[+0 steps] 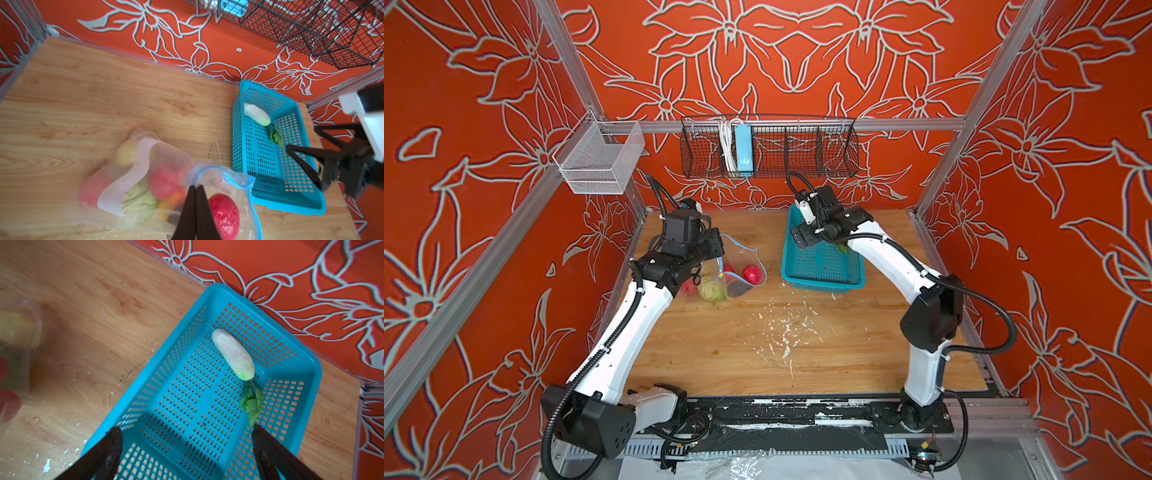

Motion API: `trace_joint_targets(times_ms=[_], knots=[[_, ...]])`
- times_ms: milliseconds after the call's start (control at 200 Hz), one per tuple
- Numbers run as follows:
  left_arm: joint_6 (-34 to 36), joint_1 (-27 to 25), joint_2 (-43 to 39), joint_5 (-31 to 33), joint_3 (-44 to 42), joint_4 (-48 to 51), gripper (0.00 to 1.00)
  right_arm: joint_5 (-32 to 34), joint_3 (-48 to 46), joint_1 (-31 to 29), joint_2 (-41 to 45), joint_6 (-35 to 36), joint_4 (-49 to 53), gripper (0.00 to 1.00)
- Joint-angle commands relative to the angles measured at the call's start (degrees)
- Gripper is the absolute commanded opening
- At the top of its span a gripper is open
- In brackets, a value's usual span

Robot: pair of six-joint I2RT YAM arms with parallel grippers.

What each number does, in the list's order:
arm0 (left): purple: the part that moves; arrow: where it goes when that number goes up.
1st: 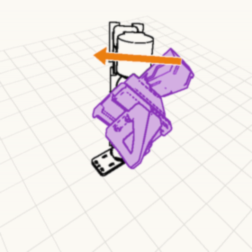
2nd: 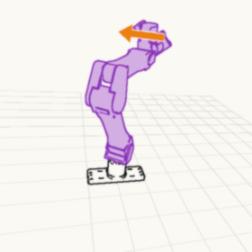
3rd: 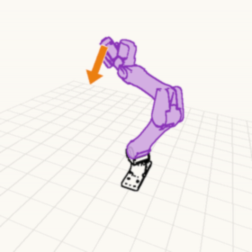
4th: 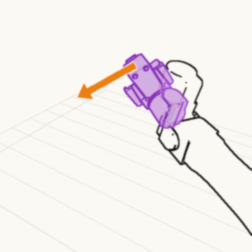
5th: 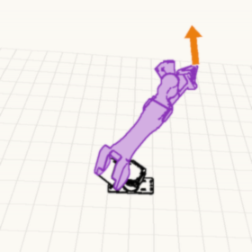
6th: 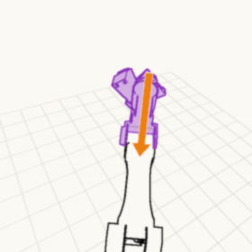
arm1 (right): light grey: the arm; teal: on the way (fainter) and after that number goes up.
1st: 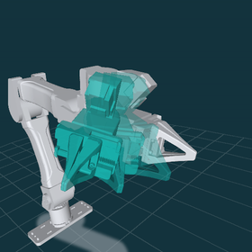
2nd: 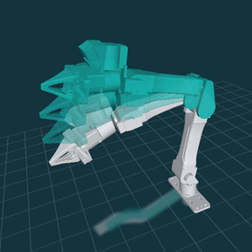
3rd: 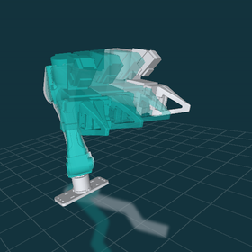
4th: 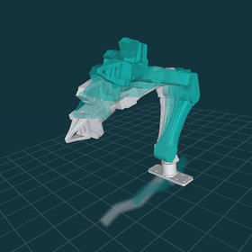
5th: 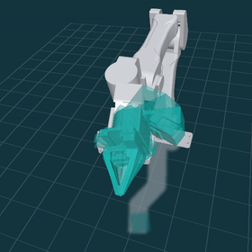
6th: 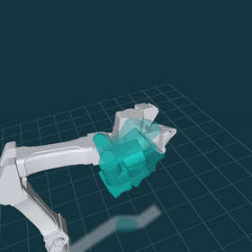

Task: Place the food in the zip-top bag and seal the zipper
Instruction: 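Withdraw the right gripper back over the basket toward the pale cucumber, then close the right gripper on the pale cucumber in the basket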

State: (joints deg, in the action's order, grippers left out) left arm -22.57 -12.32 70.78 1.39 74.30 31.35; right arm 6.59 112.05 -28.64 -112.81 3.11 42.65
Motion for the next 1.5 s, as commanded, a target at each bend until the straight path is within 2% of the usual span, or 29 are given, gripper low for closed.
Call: trace_joint_targets(times_ms=[0,325,570,716,1116,1491], knots=[[-2.1,0.3,-1.0,-2.1,-0.5,-2.1,0.00,-1.9,4.3,1.6,-4.6,3.3,2.8,0.98],[-2.1,0.4,-3.1,0.0,-2.9,-0.7,0.00,-4.0,17.7,4.8,-17.0,5.3,8.3,0.93],[-2.1,0.3,-4.4,1.7,-4.4,-0.4,0.00,-0.4,19.7,6.9,-21.4,7.6,7.5,0.93],[-2.4,0.3,-4.5,1.7,-4.6,-0.3,0.00,-1.4,24.0,8.4,-25.3,8.6,8.7,0.92],[-1.7,0.3,-3.8,3.1,-4.7,-1.3,0.00,0.7,35.5,9.7,-37.1,12.6,8.4,0.98],[-2.0,0.4,-1.5,4.0,-4.1,-1.9,0.00,8.6,40.6,9.8,-44.0,16.6,3.5,0.98]])
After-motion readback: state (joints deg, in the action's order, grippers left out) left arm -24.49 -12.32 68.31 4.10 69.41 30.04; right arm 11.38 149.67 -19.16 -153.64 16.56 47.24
